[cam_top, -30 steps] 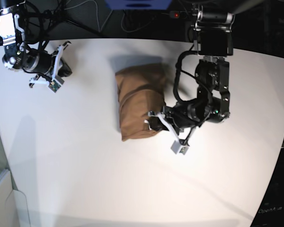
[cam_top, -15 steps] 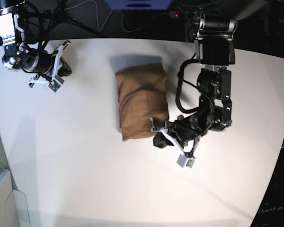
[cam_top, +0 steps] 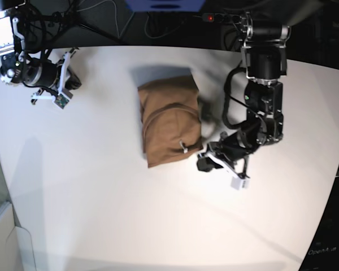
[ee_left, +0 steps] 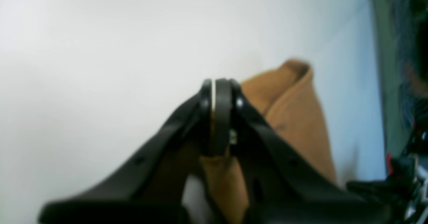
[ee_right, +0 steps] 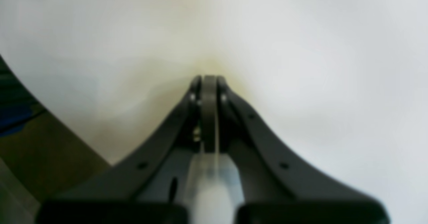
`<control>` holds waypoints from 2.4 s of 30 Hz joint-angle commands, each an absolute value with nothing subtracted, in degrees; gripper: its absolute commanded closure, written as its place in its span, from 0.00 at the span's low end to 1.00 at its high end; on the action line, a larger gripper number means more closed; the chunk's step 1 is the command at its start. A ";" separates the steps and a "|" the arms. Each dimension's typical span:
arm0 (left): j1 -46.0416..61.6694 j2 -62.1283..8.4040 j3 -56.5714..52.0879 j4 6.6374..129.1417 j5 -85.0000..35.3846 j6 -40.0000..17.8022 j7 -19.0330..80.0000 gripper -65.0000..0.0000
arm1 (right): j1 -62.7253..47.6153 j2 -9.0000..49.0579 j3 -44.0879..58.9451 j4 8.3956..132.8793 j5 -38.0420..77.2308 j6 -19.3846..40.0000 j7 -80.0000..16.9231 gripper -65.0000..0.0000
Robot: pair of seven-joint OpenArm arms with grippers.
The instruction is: Fold the T-shirt properly
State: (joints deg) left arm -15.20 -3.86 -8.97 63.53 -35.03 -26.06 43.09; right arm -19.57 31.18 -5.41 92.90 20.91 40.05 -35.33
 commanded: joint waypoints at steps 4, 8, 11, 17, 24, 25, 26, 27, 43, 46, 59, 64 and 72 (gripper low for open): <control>-16.04 -7.69 -11.56 68.88 -44.35 -26.59 42.15 0.97 | -22.64 32.22 -0.66 95.87 20.00 40.00 -36.00 1.00; -12.88 -13.93 -17.19 75.74 -53.58 -26.07 48.48 0.97 | -28.97 32.04 4.53 101.93 20.00 40.00 -36.00 1.00; -8.13 -19.56 -21.85 79.60 -54.46 -26.07 54.29 0.97 | -33.01 31.16 7.69 105.01 20.00 40.00 -36.00 1.00; 6.99 -28.70 -27.65 84.62 -54.46 -26.59 56.40 0.97 | -40.13 24.66 13.32 106.51 19.91 40.00 -36.00 1.00; 23.60 -34.24 -27.56 93.93 -52.44 -26.59 57.01 0.97 | -46.99 14.81 14.55 107.12 7.69 40.00 -32.84 1.00; 25.63 -34.24 -27.56 95.16 -50.59 -26.59 57.63 0.97 | -47.60 13.23 14.55 106.68 4.97 40.00 -32.13 1.00; 27.30 -33.98 -27.56 96.40 -48.13 -26.59 58.33 0.97 | -48.13 11.56 14.55 105.71 2.59 40.00 -31.34 1.00; 28.62 -33.89 -27.47 97.36 -45.49 -26.59 59.12 0.97 | -48.13 10.33 14.55 104.66 0.57 40.00 -30.46 1.00; 30.20 -17.19 -8.75 64.57 -6.64 -26.86 32.04 0.97 | -29.32 9.10 14.20 42.68 -4.88 40.00 -2.68 1.00; 26.15 -15.16 -7.08 53.76 -6.29 -28.44 25.10 0.97 | -22.90 10.95 14.11 25.63 -4.88 40.00 6.55 1.00; 6.37 -7.25 -2.33 0.22 -6.64 -29.41 -19.56 0.98 | -9.36 12.09 11.82 1.01 -8.84 20.88 28.44 0.99; 5.14 -6.99 -3.47 0.00 -6.90 -29.23 -22.99 0.97 | -9.10 9.71 11.82 1.71 -9.10 12.88 28.35 0.99; 1.98 -7.16 -3.12 0.00 -5.67 -22.55 -20.70 0.97 | -7.16 7.60 11.74 1.71 -9.19 9.63 25.45 0.99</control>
